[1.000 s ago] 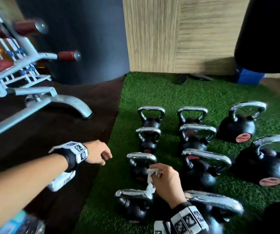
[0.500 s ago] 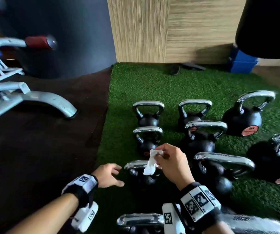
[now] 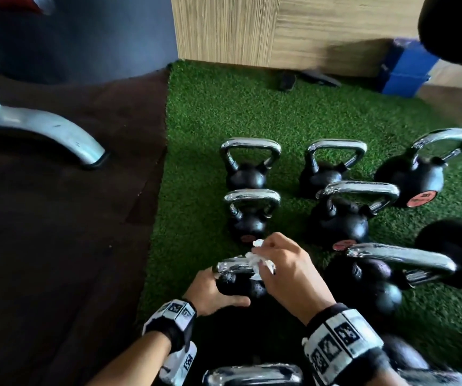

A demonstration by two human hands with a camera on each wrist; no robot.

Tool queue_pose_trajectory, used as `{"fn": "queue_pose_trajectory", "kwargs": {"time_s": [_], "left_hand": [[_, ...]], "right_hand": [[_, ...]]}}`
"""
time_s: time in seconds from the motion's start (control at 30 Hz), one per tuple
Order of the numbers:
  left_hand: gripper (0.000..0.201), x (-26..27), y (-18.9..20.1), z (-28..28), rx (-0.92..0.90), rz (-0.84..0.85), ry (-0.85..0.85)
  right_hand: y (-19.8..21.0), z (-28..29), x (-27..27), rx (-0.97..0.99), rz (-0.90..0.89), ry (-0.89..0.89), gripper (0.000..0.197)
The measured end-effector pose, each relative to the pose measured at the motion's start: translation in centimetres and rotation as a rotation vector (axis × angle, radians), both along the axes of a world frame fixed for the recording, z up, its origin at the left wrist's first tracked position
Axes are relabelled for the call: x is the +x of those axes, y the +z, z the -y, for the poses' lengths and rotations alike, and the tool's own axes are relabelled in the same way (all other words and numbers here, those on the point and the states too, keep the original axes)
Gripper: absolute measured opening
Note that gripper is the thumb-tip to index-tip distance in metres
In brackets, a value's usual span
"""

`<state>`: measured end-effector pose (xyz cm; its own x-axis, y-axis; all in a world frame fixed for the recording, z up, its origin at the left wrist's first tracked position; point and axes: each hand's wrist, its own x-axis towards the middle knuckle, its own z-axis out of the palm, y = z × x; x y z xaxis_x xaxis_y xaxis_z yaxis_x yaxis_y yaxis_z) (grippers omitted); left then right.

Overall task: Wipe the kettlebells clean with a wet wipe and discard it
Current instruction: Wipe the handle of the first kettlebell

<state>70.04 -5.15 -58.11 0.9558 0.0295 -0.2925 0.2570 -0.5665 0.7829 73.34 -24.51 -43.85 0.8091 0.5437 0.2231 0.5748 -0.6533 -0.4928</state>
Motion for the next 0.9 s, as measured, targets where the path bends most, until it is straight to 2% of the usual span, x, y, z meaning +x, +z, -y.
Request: {"fn": "queue_pose_trajectory", "kwargs": {"time_s": [0.07, 0.17, 0.27, 0.37, 0.43, 0.57, 0.73, 0.9], "left_hand": [[0.059, -0.2, 0.3, 0.0, -0.023, 0.022, 0.004], [0.059, -0.5, 0.7, 0.2, -0.06, 0.043, -0.001], [0.058, -0.5, 0.9, 0.2, -0.085, 0.053, -0.006], [0.051, -0.5, 0.8, 0.1, -0.08, 0.047, -0.021], [0.051, -0.4, 0.7, 0.0, -0.06, 0.052, -0.021], [0.06, -0.5, 0.5, 0.1, -0.077, 0.096, -0.022], [0.058, -0.5, 0.4, -0.2, -0.068, 0.085, -0.034], [0.058, -0.5, 0.6, -0.2, -0.076, 0.07, -0.04]], "right_hand": [[0.0, 0.2, -0.5, -0.082, 0.014, 0.053, 0.031], [0.0, 0.5, -0.7, -0.19, 0.098, 0.093, 0.037], [0.3, -0.4, -0.9, -0.162, 0.121, 0.089, 0.035], [0.8, -1.6, -1.3, -0.155, 0.069, 0.106, 0.034], [0.9, -1.3, -1.3, -0.142, 0.032, 0.053, 0.036], [1.1, 0.2, -1.2, -0.075, -0.033, -0.18, 0.034], [1.0, 0.2, -1.7, -0.042, -0.029, -0.204, 0.033], [-0.3, 2.3, 0.1, -0.095, -0.199, -0.402, 0.023]]}}
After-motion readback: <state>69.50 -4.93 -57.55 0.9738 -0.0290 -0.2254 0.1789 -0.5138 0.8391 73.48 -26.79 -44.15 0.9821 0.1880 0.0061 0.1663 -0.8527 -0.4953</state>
